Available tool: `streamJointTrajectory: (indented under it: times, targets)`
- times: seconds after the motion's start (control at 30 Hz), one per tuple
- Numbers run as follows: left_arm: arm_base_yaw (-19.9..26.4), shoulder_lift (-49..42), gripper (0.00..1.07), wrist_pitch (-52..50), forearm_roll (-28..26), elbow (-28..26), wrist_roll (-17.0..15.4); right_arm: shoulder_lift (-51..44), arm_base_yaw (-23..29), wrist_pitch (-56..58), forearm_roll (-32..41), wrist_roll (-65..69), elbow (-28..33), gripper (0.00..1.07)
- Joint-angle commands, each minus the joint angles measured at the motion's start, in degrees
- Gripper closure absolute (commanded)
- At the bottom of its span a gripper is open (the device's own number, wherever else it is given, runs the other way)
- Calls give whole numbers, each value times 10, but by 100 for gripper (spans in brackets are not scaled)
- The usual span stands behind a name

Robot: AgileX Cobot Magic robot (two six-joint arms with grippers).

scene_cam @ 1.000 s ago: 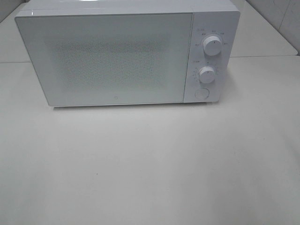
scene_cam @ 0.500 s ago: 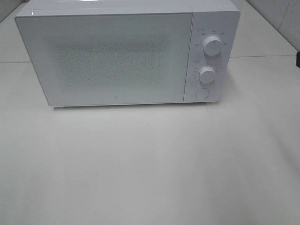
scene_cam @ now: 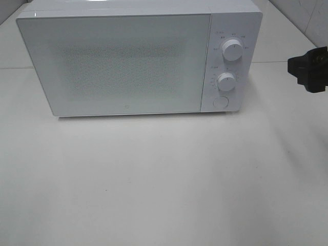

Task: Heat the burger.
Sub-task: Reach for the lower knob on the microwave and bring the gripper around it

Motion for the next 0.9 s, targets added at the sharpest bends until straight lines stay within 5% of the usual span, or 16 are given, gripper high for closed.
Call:
streamJointTrajectory:
  times: [0.03, 0.5, 0.9]
  targets:
    - [1, -11, 9, -1, -2, 0, -6, 38, 0, -57, -6, 3, -3, 31]
    - [1, -10, 9, -1, -2, 0, -6, 159, 0, -304, 7, -10, 32, 31]
    - [1, -10, 9, -1, -2, 0, -6, 270, 105, -494, 228, -193, 101, 31]
